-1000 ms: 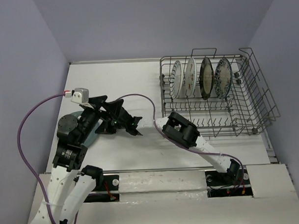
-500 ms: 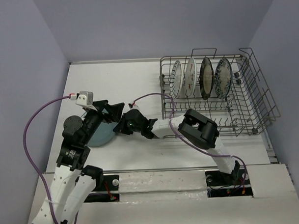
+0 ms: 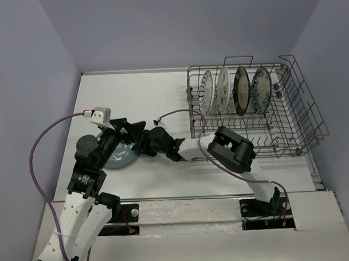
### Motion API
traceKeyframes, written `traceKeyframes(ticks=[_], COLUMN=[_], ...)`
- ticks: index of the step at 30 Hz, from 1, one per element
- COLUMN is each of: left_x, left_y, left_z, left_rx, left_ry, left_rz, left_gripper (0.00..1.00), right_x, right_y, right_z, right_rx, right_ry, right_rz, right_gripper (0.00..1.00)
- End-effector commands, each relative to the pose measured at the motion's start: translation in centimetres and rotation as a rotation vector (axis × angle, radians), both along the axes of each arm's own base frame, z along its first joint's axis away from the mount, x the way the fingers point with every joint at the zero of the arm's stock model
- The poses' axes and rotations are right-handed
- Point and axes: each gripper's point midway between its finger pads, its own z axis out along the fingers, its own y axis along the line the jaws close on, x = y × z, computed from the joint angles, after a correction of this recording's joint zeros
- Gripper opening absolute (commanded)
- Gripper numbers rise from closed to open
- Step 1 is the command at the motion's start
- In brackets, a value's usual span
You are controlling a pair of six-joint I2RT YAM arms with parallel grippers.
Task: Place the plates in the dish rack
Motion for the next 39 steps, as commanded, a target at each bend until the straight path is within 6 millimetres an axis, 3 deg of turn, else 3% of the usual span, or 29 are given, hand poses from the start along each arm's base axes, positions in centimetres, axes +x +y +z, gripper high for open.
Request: traceKeyframes(ticks=[1, 5, 8, 9, 11, 13, 16, 21, 24, 25, 27, 28, 31, 32, 35, 36, 38, 39], left_x=[-0.1, -0.2, -0.3, -0.3, -0.4, -0.4, -0.6, -1.4, -1.5, -1.7, -2.0, -2.0, -2.2, -2.3, -2.5, -2.4, -2.3, -2.4], left_y=[-0.1, 0.1, 0.2, 0.3, 0.5, 0.9, 1.3, 1.5, 1.9, 2.1, 2.4, 2.5, 3.1, 3.2, 3.5, 3.3, 3.2, 2.9], left_z=[1.3, 1.6, 1.9, 2.0, 2.4, 2.9, 4.1, 6.9, 7.2, 7.2, 7.4, 7.5, 8.0, 8.1, 8.0, 7.3, 6.7, 6.2], left_rx=[-0.002, -0.002, -0.002, -0.001, -0.002, -0.004, -0.027, -0.065, -0.063, -0.063, -0.066, -0.065, -0.056, -0.055, -0.044, -0.037, -0.018, -0.012], left_ry=[-0.066, -0.077, -0.085, -0.089, -0.100, -0.114, -0.137, -0.181, -0.193, -0.198, -0.212, -0.216, -0.241, -0.245, -0.259, -0.249, -0.239, -0.229], left_rz=[-0.004, 0.001, 0.007, 0.012, 0.021, 0.040, 0.063, 0.064, 0.080, 0.088, 0.103, 0.108, 0.133, 0.143, 0.157, 0.151, 0.146, 0.135], left_gripper=[0.99, 0.99, 0.99, 0.99, 0.99, 0.99, 0.99, 0.99, 0.99, 0.99, 0.99, 0.99, 0.99, 0.99, 0.99, 0.99, 0.99, 0.99], right_x=[1.1, 1.4, 1.8, 1.7, 2.1, 2.5, 3.3, 4.3, 4.4, 4.8, 4.8, 5.3, 5.6, 6.0, 6.0, 6.0, 5.8, 5.8], right_y=[-2.5, -1.7, -1.1, -1.1, -0.9, -0.8, -0.6, 0.7, 0.8, 0.0, -1.0, -2.2, -4.9, -6.5, -8.8, -10.3, -11.7, -13.2], right_z=[-6.2, -7.2, -7.1, -7.1, -5.7, -4.3, -0.3, 9.4, 14.1, 16.8, 18.7, 21.3, 22.8, 25.2, 27.2, 29.4, 30.5, 32.3], right_rx=[-0.085, -0.057, -0.016, -0.009, 0.032, 0.057, 0.095, 0.178, 0.200, 0.217, 0.221, 0.242, 0.248, 0.275, 0.283, 0.309, 0.323, 0.341], right_ry=[0.108, 0.142, 0.156, 0.158, 0.132, 0.099, 0.000, -0.202, -0.310, -0.361, -0.401, -0.438, -0.457, -0.485, -0.529, -0.561, -0.576, -0.604], right_rz=[-0.074, -0.090, -0.111, -0.114, -0.124, -0.129, -0.119, -0.058, -0.028, -0.030, -0.033, -0.050, -0.072, -0.088, -0.090, -0.094, -0.079, -0.079], right_gripper=[0.49, 0.41, 0.26, 0.17, 0.07, 0.07, 0.07, 0.07, 0.07, 0.07, 0.07, 0.07, 0.07, 0.07, 0.07, 0.07, 0.07, 0.07])
